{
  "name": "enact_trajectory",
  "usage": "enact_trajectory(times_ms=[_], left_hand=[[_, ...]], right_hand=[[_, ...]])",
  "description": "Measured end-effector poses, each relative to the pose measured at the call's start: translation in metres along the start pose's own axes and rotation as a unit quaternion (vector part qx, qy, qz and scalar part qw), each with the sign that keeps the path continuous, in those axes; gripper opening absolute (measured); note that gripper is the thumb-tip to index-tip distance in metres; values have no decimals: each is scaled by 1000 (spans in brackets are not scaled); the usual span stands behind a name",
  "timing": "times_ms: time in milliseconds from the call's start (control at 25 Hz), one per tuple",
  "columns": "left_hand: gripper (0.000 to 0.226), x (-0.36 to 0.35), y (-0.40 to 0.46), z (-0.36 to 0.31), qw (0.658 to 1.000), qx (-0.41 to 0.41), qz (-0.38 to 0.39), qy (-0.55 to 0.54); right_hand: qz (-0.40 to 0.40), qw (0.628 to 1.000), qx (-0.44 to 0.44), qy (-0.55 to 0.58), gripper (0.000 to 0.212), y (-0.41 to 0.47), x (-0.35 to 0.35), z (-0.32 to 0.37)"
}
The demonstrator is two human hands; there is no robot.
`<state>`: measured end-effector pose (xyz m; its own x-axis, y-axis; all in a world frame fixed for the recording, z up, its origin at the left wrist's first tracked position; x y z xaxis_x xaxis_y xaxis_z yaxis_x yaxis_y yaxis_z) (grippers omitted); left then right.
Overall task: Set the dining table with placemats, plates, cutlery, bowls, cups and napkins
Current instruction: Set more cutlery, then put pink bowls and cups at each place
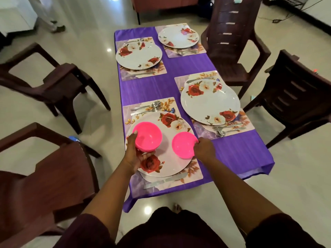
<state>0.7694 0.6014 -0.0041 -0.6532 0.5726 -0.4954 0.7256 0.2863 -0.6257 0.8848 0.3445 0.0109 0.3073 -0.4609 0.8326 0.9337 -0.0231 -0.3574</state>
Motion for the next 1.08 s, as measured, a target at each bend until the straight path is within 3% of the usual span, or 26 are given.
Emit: enact_trajectory(times_ms=[400,520,640,720,800,920,1000,1080], left_hand=[[55,-14,5,16,1000,18,8,-9],[62,-11,2,16,1000,19,9,-5],[85,-12,1,13,1000,18,21,3],[85,-15,-1,13,1000,18,25,1],[103,-15,-2,12,1000,17,23,2],[120,-4,-2,8,1000,10,2,6],[110,7,0,0,1000,2,-7,-1],[101,23,2,-13,1000,-5,-4,-15]], right_hand=[[14,1000,12,3,22,13,-15,-6],[25,1000,7,-7,32,9,-16,-8],[-92,990,59,-83,43,0,8,21],[-139,977,160,-21,35,-6,18,61],[-72,967,221,104,34,-11,10,98],[50,955,206,207,36,-28,-17,133],[58,951,209,219,34,-39,-31,149],[5,963,214,164,30,-35,-36,148]])
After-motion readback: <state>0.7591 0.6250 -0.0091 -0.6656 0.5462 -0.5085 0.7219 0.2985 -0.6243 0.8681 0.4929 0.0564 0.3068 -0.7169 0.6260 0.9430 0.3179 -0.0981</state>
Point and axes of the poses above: each hand's wrist, its own y-axis towards the middle knuckle, its own x-axis out of the back of the hand, z = x × y, the point moved 9 cm from there along y, towards the middle knuckle, and after that the axes turned 8 degrees about -y, right-handed, at the moved point
